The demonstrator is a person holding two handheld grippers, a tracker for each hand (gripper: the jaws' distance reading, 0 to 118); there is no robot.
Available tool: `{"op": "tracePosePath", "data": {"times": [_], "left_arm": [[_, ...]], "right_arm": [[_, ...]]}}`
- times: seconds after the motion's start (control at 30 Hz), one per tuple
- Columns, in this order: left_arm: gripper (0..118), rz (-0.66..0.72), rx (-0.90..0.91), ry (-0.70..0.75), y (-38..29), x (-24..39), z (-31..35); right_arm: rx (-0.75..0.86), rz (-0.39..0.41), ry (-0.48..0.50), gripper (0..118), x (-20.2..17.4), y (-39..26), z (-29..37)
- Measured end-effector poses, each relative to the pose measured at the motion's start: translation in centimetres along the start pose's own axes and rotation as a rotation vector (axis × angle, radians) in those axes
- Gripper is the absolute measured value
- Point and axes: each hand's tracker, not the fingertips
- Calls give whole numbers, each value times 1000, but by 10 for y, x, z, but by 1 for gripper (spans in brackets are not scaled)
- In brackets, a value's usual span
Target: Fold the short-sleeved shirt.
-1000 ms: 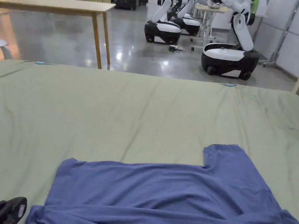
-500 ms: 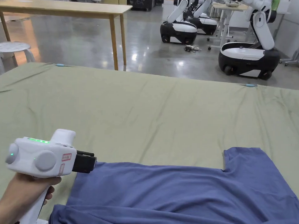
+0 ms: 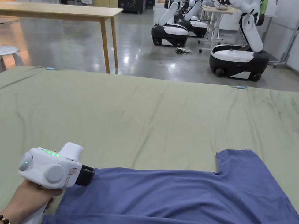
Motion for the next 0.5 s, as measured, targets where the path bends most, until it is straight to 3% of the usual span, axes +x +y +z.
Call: {"op": "tracePosePath", "data": {"times": [0.03,0.07,0.1,0.17,0.23,0.5], "left_arm": [[71,-9,6,5,0,2,2],[44,-14,20,11,1,3,4],[25,-12,16,6,2,3,4],[2,-19,29,37,3,2,7],[1,5,31,-25,3,2,10],[1,-35,64,2,3,10,19]], "right_arm": [[-6,0,1,0,0,-1,0],[-10,1,1,0,-1,-2,-1],[-14,2,0,0,-1,-2,-1],[-21,2,0,0,-1,-2,-1],[-21,3,4,0,-2,-2,-1],[-7,47,-2,0,4,20,-3]]}}
